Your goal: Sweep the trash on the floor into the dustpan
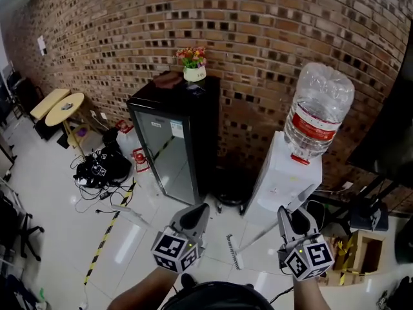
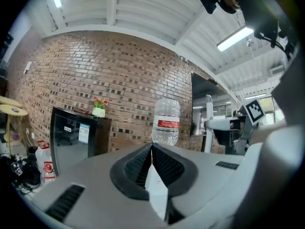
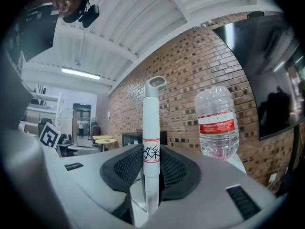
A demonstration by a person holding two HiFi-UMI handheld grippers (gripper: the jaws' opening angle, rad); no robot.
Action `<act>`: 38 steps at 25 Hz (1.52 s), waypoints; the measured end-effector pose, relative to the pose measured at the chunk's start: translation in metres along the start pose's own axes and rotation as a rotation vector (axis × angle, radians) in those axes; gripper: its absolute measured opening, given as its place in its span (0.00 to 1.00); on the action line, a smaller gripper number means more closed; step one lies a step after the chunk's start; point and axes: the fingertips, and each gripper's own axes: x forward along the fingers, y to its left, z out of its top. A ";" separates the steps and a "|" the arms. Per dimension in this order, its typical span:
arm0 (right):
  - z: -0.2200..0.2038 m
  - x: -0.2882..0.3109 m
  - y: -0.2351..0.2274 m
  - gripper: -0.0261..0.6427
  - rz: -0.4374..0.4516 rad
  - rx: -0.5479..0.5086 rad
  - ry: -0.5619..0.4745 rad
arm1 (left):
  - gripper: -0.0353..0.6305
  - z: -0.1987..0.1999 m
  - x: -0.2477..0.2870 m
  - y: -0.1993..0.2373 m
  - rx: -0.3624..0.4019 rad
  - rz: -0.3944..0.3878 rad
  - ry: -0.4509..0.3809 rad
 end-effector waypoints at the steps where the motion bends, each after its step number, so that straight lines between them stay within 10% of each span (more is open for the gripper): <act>1: 0.006 -0.003 -0.002 0.22 0.003 -0.007 -0.004 | 0.07 0.007 0.003 -0.004 -0.005 -0.002 -0.008; 12: 0.054 -0.034 -0.043 0.22 -0.030 -0.038 -0.062 | 0.06 0.065 0.033 -0.052 0.034 -0.078 -0.054; 38: 0.054 -0.057 -0.088 0.22 -0.116 -0.029 -0.063 | 0.06 0.065 0.056 -0.061 0.056 -0.089 -0.009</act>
